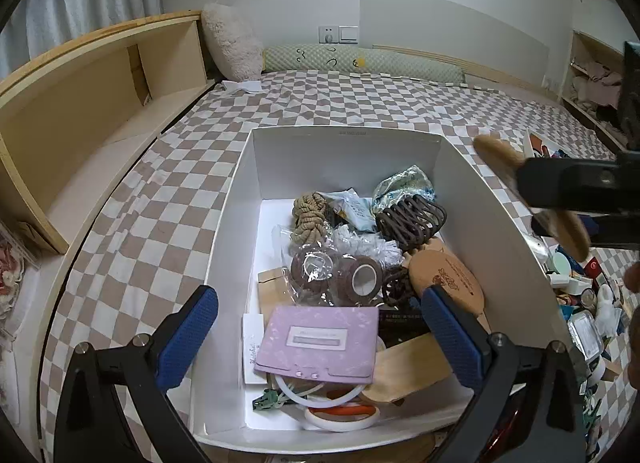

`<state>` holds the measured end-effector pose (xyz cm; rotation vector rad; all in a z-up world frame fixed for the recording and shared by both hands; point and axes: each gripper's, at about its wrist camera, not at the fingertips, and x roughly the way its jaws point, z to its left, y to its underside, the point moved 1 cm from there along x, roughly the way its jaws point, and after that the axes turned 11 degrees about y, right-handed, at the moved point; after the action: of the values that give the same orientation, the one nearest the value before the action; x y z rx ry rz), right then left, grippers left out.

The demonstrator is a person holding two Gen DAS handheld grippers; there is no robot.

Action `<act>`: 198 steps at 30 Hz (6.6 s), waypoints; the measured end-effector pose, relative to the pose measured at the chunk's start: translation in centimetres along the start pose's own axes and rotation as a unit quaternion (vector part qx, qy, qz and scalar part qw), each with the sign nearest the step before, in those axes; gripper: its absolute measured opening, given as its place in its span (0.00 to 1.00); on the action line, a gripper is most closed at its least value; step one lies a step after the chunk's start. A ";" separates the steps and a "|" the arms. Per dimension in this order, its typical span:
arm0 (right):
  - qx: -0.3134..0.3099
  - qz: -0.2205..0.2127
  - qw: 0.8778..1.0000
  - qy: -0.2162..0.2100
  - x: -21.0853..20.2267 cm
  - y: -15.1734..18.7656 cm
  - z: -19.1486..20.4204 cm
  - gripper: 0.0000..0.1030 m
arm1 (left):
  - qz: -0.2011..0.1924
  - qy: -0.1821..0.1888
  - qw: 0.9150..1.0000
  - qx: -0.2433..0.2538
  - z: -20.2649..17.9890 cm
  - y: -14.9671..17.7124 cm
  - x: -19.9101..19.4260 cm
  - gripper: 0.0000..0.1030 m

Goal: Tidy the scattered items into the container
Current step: 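Lower the purple box and cork coaster into the white box and open both tools, then withdraw both tools from the white box back over the pile, then lower the left tool toward the black round tin while the right approaches the white-and-orange lighter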

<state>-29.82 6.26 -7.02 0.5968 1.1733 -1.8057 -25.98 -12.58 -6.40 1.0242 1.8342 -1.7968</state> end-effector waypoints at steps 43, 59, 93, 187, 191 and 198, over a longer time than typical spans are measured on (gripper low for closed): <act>-0.063 -0.072 0.993 0.064 -5.2 1.9 0.6 1.00 | -0.039 0.006 0.999 0.002 -2.4 -0.4 -5.8 1.00; -0.115 -0.130 0.979 0.109 -11.5 4.5 0.0 1.00 | -0.064 0.015 0.998 0.000 -6.0 0.3 -10.1 1.00; -0.113 -0.170 0.969 0.136 -19.9 10.8 -4.5 1.00 | -0.090 0.032 0.995 0.001 -12.3 3.5 -15.7 1.00; -0.126 0.047 0.955 0.263 -17.1 24.5 -29.0 1.00 | 0.016 0.059 0.998 0.011 -15.6 24.8 -8.0 1.00; -0.168 0.009 0.957 0.235 -17.5 24.9 -25.5 1.00 | 0.017 0.054 0.998 0.010 -15.5 24.9 -7.7 0.99; -0.199 0.018 0.957 0.209 -15.8 24.7 -23.0 1.00 | 0.016 0.052 0.998 0.018 -15.6 25.0 -7.6 0.89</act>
<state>-2.11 29.14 -16.81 0.7733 1.7450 -1.3856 0.37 -1.24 -16.66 1.1749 1.8393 -1.7954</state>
